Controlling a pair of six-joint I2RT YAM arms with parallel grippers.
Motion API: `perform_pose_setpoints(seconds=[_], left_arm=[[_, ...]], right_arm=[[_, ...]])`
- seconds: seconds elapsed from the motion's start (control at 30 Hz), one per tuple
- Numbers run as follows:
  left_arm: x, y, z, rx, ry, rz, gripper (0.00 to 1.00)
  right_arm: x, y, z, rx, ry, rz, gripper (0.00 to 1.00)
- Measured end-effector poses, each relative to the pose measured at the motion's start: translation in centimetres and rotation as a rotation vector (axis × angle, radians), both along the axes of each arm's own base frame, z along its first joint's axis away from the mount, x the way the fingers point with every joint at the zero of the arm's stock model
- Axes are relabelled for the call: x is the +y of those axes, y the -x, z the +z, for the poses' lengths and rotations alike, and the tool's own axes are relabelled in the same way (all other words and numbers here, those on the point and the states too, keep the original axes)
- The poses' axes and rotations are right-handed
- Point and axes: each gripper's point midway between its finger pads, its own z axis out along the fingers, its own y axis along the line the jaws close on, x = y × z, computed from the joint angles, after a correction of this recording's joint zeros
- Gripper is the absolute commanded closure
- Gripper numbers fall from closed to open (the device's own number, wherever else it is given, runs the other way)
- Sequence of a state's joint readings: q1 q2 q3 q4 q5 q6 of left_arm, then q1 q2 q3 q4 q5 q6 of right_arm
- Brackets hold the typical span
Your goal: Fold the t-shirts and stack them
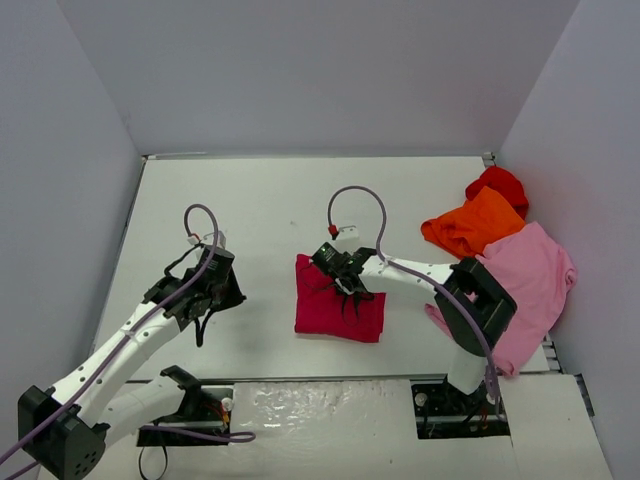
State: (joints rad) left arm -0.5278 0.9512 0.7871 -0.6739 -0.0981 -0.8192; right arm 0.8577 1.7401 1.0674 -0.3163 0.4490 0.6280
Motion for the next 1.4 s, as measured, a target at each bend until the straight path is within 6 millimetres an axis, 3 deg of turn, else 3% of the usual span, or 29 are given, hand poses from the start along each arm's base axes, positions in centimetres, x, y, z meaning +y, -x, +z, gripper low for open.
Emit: perform_pose_setpoints(seconds=[0.13, 0.3, 0.33, 0.47, 0.53, 0.6, 0.67, 0.73, 0.93, 1.07, 1.17, 1.4], left_arm=[[0.0, 0.0, 0.0, -0.001, 0.001, 0.0, 1.0], [0.1, 0.1, 0.5, -0.023, 0.01, 0.003, 1.0], [0.2, 0.1, 0.7, -0.03, 0.013, 0.003, 1.0], [0.1, 0.2, 0.9, -0.046, 0.031, 0.001, 1.0], [-0.5, -0.1, 1.0, -0.053, 0.056, -0.011, 1.0], [-1.4, -0.5, 1.0, -0.056, 0.086, -0.025, 1.0], [-2.5, -1.1, 0.8, -0.046, 0.116, -0.045, 1.0], [-3.5, -1.6, 0.1, -0.021, 0.137, -0.061, 1.0], [-6.8, -2.8, -2.5, 0.059, 0.185, -0.126, 1.0], [-9.3, -3.4, -3.1, 0.089, 0.205, -0.178, 1.0], [-11.9, -4.6, -1.3, 0.047, 0.248, -0.224, 1.0], [-19.8, -7.7, 6.1, -0.115, 0.441, -0.379, 1.0]], right_arm=[[-0.5, 0.1, -0.6, 0.001, 0.023, -0.025, 0.42], [-0.5, -0.7, 2.8, -0.097, -0.024, -0.055, 0.43], [-0.5, -0.9, 3.9, -0.121, -0.043, -0.061, 0.47], [0.4, -1.9, 9.8, -0.231, -0.157, -0.06, 1.0], [1.2, -2.2, 12.1, -0.261, -0.221, -0.046, 1.0], [2.0, -2.1, 12.8, -0.252, -0.267, -0.017, 1.0], [2.9, -1.4, 11.8, -0.198, -0.298, 0.017, 1.0], [3.2, -0.1, 9.4, -0.122, -0.303, 0.042, 1.0], [2.0, 4.3, 2.1, 0.087, -0.243, 0.065, 1.0], [2.1, 4.9, -0.8, 0.143, -0.222, 0.068, 1.0], [3.0, 4.6, -2.1, 0.148, -0.238, 0.075, 1.0], [5.8, 3.3, -2.9, 0.079, -0.394, 0.079, 1.0]])
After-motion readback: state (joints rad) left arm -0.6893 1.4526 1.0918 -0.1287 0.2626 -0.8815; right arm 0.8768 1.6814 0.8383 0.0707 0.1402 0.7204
